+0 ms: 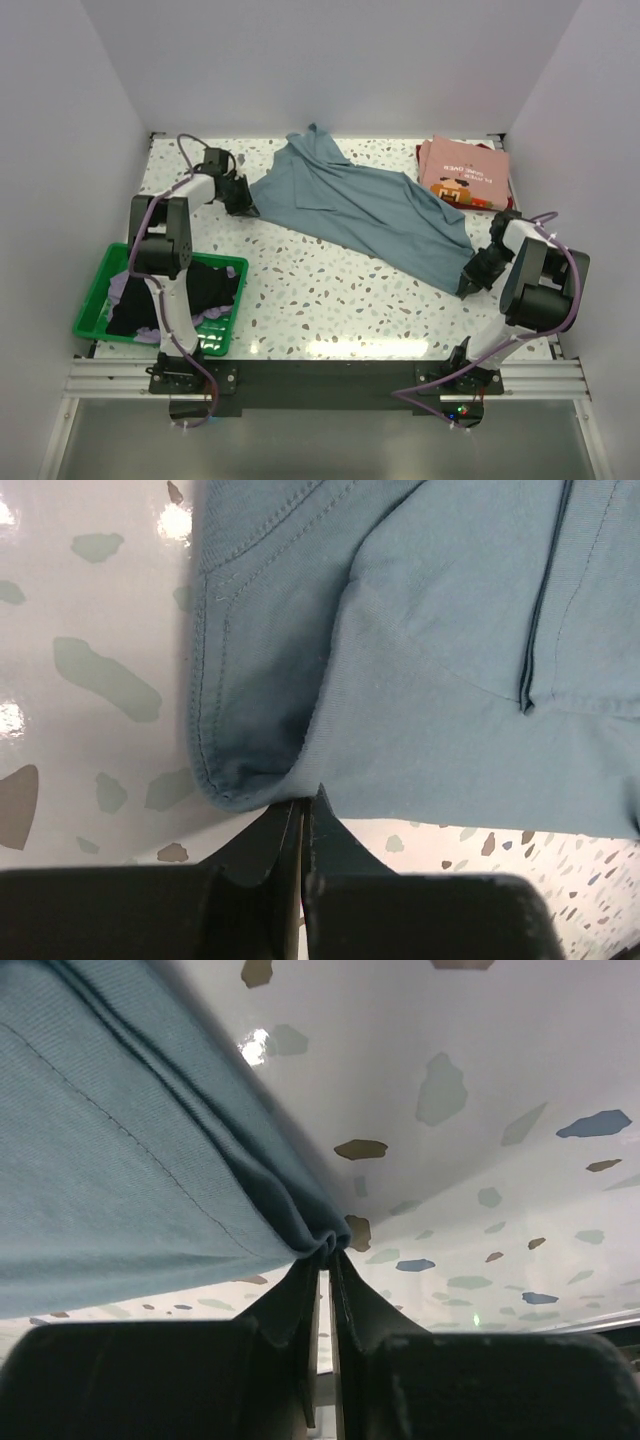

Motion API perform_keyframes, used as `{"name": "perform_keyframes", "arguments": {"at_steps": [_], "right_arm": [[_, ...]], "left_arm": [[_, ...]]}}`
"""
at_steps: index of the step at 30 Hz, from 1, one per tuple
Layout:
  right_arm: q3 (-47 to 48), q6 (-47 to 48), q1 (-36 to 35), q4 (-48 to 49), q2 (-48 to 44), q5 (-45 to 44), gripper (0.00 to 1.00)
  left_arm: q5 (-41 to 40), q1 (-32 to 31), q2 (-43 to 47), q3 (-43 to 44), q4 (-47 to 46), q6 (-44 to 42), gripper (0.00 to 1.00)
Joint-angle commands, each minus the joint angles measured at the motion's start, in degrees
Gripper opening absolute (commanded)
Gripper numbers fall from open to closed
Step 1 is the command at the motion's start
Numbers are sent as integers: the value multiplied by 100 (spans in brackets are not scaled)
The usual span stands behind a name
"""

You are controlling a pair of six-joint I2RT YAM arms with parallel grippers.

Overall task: Fold and stack the t-shirts
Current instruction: Fold the tshirt

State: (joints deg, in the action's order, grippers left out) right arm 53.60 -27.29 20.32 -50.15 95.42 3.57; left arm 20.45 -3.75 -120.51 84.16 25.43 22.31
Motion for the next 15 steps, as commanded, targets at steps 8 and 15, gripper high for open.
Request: {"name": "perform_keyframes", "arguments": {"at_steps": [8, 15], "right_arm": [[299, 232, 34, -609, -269, -340, 2], [563, 347, 34, -1198, -603, -340, 2]], "left_arm": [[-32, 505, 360, -277, -363, -182, 0], [-208, 647, 757, -453, -197, -569, 0]]}}
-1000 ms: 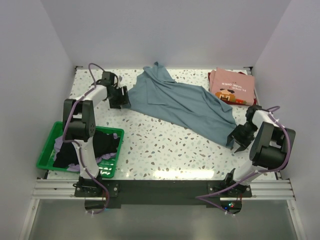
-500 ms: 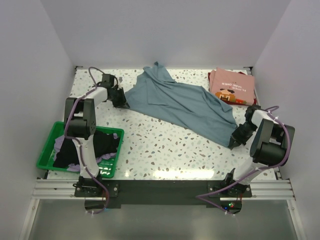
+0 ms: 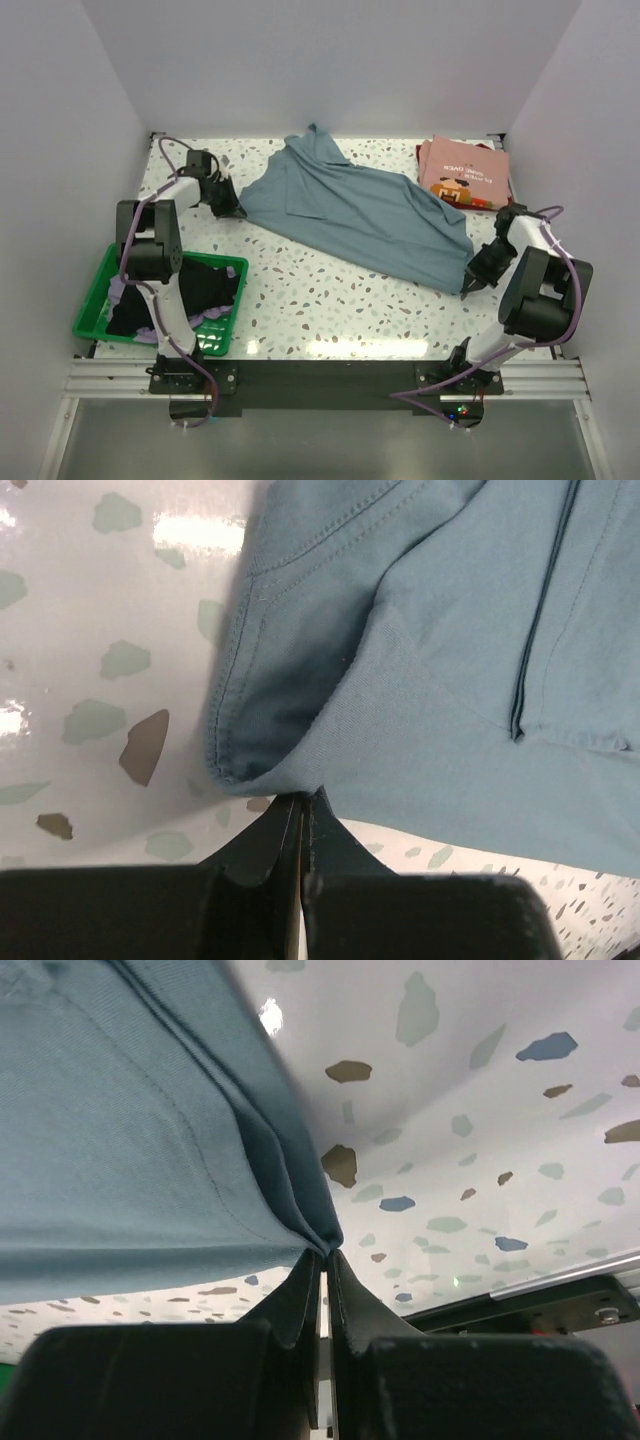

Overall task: Fold and stack the t-shirts
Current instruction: Fold the tshirt

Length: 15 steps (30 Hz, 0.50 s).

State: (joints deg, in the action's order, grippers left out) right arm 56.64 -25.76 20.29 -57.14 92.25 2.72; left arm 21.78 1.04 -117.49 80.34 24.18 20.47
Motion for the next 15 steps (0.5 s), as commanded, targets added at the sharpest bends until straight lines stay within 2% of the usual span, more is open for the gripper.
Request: {"name": "perform_keyframes", "arguments": {"at_steps": [1, 8, 11, 12, 15], "right_arm": [[277, 220, 36, -543, -286, -255, 2], [-100, 221, 27, -561, -523, -52, 4], [-329, 194, 36, -596, -716, -44, 23], [-373, 194, 36, -631, -778, -44, 33], [-242, 203, 18, -719, -1137, -140, 46]], "left_arm": [[-324, 169, 490, -88, -46, -412, 0], [-481, 169, 867, -448, 25, -518, 0], [-604, 177, 991, -589, 121, -553, 0], [-622, 177, 1035, -667, 130, -553, 0], [-622, 177, 1219, -844, 130, -579, 0]]}}
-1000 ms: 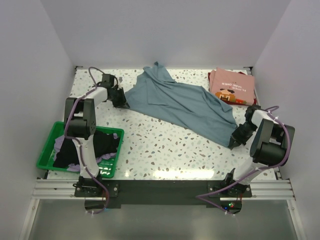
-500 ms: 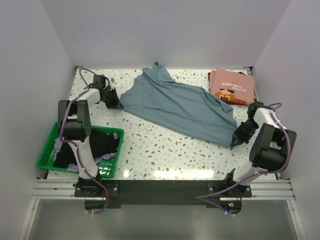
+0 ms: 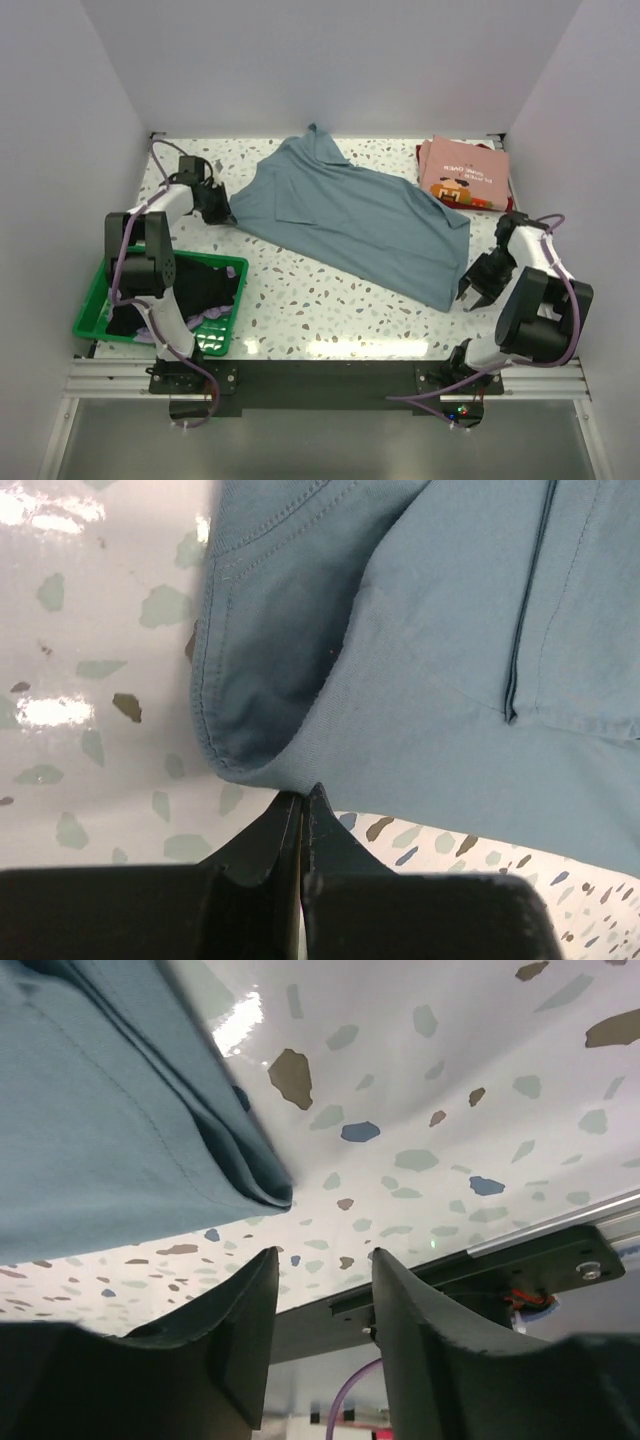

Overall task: Fold and stack the t-shirts
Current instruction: Fold the tshirt

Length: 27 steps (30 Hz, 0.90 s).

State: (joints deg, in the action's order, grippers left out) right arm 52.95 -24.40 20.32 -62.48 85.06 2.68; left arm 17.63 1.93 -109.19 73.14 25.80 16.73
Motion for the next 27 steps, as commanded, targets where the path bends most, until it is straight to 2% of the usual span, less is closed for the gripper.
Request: {"name": "perform_keyframes", "arguments": {"at_steps": [1, 6, 8, 14, 18, 27], "right_arm": [[198, 111, 8, -194, -472, -101, 47], [751, 59, -527, 50, -596, 154, 52], [866, -168, -1061, 174, -421, 198, 53], [577, -775, -1942, 1105, 90, 584, 53], [225, -698, -1979, 1651, 554, 717, 52], [-162, -495, -1988, 1598, 863, 681, 52]], "left_arm": [[-207, 88, 433, -151, -14, -205, 0], [-374, 88, 583, -196, 100, -276, 0], [-435, 97, 522, -108, 231, -346, 0], [-725, 158, 504, -46, 364, -390, 0], [-787, 255, 433, 33, 478, -390, 0], [-1130, 343, 363, 218, 654, -513, 0]]}}
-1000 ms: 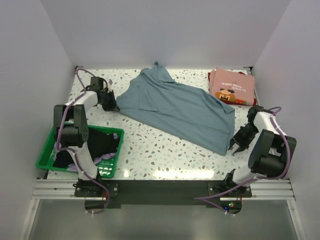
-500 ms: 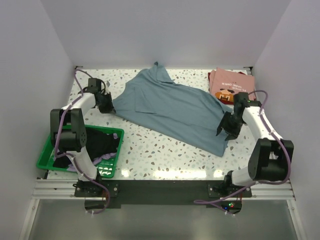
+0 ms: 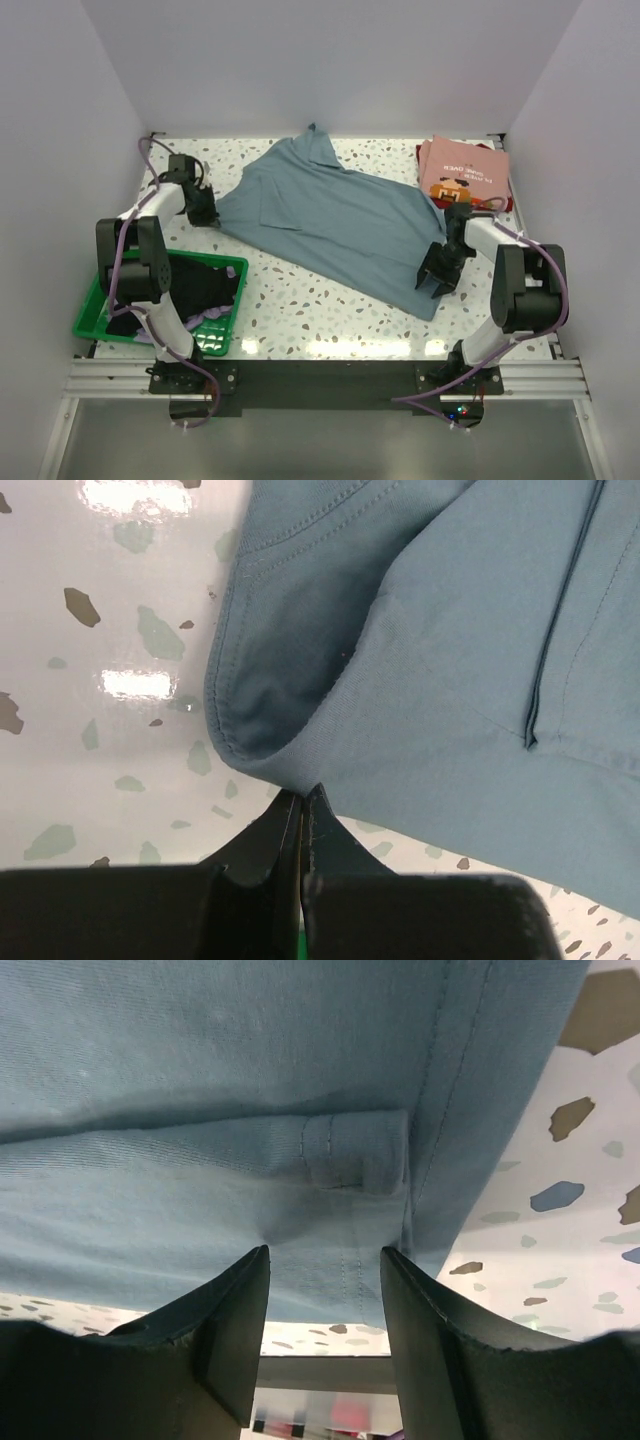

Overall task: Fold and stack the t-shirts
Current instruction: Fold the tshirt

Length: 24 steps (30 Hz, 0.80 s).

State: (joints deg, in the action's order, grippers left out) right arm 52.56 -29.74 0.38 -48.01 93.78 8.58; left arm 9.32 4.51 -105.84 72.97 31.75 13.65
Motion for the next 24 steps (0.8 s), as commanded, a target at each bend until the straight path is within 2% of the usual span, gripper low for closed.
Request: {"name": "perform_keyframes", "arguments": {"at_steps": [1, 12, 13, 14, 16, 17, 20, 24], "right_arm": [[-166, -5, 6, 151, 26, 117, 52], [-711, -269, -460, 108, -52, 215, 52], [-720, -278, -495, 99, -79, 214, 52], [-677, -287, -495, 73, -114, 214, 52], [-572, -270, -504, -59, -219, 214, 52], [-432, -270, -513, -103, -254, 223, 52], [-54, -173, -504, -349, -369, 293, 52], [360, -85, -513, -700, -579, 267, 52]], "left_arm": [[-343, 102, 29, 244, 86, -205, 0], [-677, 208, 99, 130, 157, -319, 0], [-677, 208, 99, 139, 165, -328, 8], [-643, 208, 108, 191, 148, -328, 26], [-572, 199, 142, 322, 139, -319, 41], [-511, 190, 178, 367, 95, -302, 51], [-536, 103, 371, 577, 33, -275, 59], [-493, -248, 503, 763, -37, -293, 59]]}}
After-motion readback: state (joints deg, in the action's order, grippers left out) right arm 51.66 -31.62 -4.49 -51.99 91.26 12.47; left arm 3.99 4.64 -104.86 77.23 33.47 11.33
